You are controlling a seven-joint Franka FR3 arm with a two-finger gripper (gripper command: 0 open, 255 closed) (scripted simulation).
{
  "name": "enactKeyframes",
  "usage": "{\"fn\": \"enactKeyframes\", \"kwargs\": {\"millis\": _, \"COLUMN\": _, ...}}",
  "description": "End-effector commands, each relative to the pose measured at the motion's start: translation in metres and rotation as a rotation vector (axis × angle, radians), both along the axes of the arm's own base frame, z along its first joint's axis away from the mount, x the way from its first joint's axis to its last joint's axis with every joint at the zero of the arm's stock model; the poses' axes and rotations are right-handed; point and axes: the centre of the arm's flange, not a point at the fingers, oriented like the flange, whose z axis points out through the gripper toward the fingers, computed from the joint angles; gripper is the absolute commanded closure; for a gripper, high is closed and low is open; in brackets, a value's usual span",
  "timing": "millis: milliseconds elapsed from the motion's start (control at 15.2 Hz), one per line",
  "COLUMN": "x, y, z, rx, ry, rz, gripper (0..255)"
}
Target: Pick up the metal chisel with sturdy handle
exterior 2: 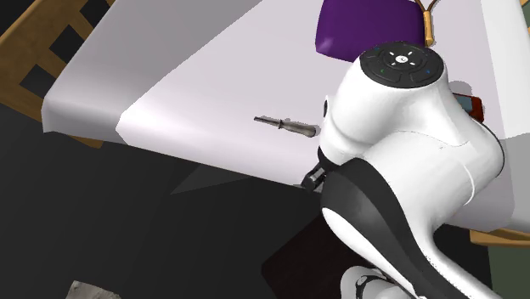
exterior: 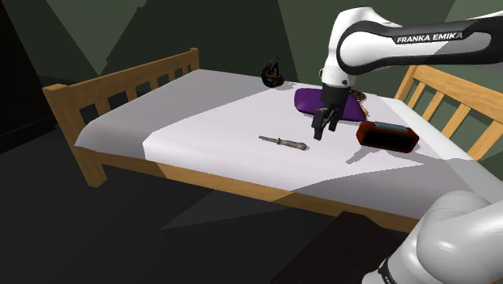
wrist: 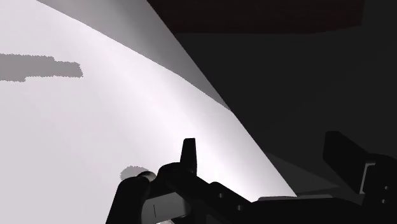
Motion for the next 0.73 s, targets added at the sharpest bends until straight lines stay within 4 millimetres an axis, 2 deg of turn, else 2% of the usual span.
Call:
{"fn": "enactKeyframes", "kwargs": {"millis": 0, "x": 0.02, "y": -0.011, "z": -0.013, "rx": 0.001, "ry": 0.0, "rz": 0.026, "gripper": 0}}
{"fn": "enactKeyframes", "kwargs": {"millis": 660, "x": 0.13, "y": -0.045, "z": -0.077, "rx": 0.006, "ry": 0.003, "rz": 0.149, "gripper": 0}}
